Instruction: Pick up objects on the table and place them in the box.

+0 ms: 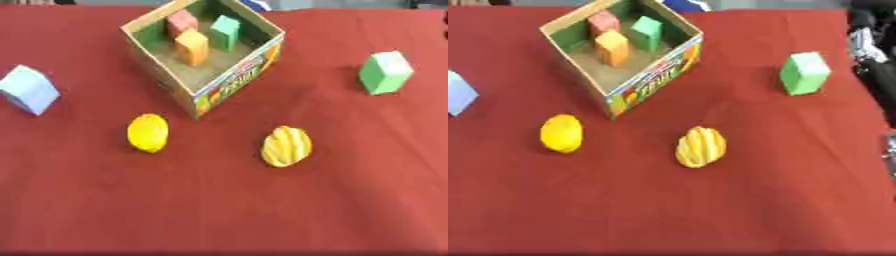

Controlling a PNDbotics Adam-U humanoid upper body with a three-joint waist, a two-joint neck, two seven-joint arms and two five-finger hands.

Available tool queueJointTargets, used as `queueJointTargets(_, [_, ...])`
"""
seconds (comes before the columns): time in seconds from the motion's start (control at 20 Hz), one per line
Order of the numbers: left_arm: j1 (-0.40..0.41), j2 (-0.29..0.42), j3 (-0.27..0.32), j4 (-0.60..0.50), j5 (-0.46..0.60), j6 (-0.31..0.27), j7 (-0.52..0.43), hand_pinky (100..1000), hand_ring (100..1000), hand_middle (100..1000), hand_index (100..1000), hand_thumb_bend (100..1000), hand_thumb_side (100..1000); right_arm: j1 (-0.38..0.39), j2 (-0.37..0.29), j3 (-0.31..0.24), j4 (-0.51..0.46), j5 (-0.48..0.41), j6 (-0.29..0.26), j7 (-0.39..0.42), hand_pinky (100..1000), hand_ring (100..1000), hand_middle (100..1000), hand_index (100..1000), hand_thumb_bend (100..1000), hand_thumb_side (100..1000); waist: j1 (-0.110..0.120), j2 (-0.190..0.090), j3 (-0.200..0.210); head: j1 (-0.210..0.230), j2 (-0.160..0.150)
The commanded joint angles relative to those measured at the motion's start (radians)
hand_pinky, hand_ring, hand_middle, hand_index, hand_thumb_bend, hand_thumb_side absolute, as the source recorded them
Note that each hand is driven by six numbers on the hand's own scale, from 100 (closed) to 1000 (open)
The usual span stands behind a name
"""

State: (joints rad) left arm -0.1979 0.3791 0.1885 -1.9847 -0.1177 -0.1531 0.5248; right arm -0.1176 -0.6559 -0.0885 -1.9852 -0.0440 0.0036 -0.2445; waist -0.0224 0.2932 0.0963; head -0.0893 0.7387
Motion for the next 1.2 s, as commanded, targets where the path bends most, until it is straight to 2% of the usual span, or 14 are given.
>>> queueJointTargets(0.05, [-0.001, 0.032, 0.002, -0.015, -0.005, 0.002, -0.002, 755, 580, 555, 817, 100, 494, 0.028, -0.172, 0.004, -0.015, 0.064, 0.011, 0.017, 817, 823, 726, 804, 100, 465, -0.003, -0.017, -0.003, 0.005, 0.003])
queueJointTargets(0.2, [0.003, 0.039, 0.001, -0.015, -0.006, 0.004, -0.003, 755, 579, 555, 817, 100, 495, 0.074, -0.303, -0.001, -0.015, 0.116, 0.039, 0.044, 832, 838, 744, 818, 100, 400, -0.007, -0.017, -0.009, 0.012, 0.005])
queueJointTargets(0.35, [0.007, 0.046, 0.0, -0.015, -0.008, 0.005, -0.003, 755, 579, 555, 817, 100, 495, 0.097, -0.407, -0.018, -0.015, 0.156, 0.064, 0.103, 849, 852, 760, 830, 100, 346, -0.009, -0.019, -0.017, 0.019, 0.007])
queueJointTargets(0.5, [0.011, 0.053, -0.001, -0.015, -0.009, 0.007, -0.005, 755, 579, 554, 817, 100, 482, 0.108, -0.481, -0.031, -0.015, 0.177, 0.08, 0.172, 859, 859, 768, 836, 100, 338, -0.014, -0.021, -0.026, 0.027, 0.008])
queueJointTargets(0.6, [0.014, 0.058, -0.002, -0.015, -0.01, 0.008, -0.005, 755, 578, 554, 817, 100, 497, 0.105, -0.527, -0.025, -0.015, 0.18, 0.089, 0.226, 867, 866, 776, 843, 100, 375, -0.019, -0.022, -0.032, 0.032, 0.008])
queueJointTargets(0.85, [0.016, 0.072, -0.007, -0.015, -0.011, 0.01, -0.01, 755, 578, 554, 817, 100, 497, 0.066, -0.619, 0.017, -0.015, 0.193, 0.092, 0.389, 882, 878, 792, 856, 100, 445, -0.027, -0.026, -0.039, 0.037, 0.007])
queueJointTargets(1.2, [0.013, 0.079, -0.017, -0.015, -0.003, 0.011, -0.019, 754, 576, 554, 817, 100, 499, -0.022, -0.671, 0.075, -0.015, 0.211, 0.08, 0.554, 890, 880, 794, 859, 100, 513, -0.032, -0.021, -0.028, 0.025, -0.001])
